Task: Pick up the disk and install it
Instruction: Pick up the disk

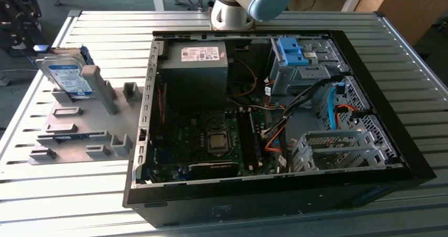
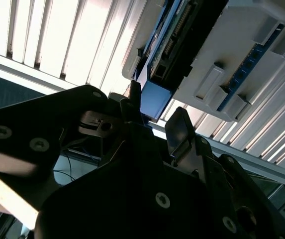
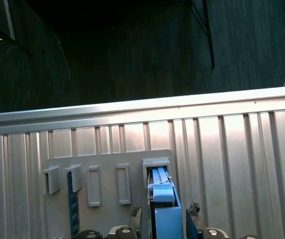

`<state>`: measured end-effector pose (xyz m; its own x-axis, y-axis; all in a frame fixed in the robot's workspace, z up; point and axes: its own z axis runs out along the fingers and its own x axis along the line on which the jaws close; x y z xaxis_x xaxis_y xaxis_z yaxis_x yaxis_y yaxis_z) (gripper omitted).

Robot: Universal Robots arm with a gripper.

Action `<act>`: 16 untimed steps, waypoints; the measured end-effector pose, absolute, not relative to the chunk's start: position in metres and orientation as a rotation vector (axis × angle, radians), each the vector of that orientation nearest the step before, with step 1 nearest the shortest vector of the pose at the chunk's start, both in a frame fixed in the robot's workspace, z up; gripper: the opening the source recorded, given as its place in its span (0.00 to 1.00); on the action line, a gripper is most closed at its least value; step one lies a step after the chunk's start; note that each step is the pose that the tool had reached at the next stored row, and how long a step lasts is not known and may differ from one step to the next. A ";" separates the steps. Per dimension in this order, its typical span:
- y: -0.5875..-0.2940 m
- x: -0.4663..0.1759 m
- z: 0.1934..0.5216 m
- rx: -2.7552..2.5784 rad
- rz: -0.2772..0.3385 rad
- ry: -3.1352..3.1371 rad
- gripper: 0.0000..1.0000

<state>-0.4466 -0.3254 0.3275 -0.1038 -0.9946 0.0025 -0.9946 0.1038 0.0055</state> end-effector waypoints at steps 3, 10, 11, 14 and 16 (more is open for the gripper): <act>-0.325 -0.446 0.323 2.099 -0.004 -2.330 0.47; -0.325 -0.445 0.313 2.100 -0.004 -2.329 0.47; -0.325 -0.445 0.312 2.100 -0.004 -2.329 0.47; -0.325 -0.445 0.310 2.100 -0.004 -2.329 0.47; -0.325 -0.445 0.308 2.100 -0.004 -2.329 0.47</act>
<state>-0.4451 -0.3254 0.3081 -0.1033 -0.9946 0.0025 -0.9946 0.1033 0.0054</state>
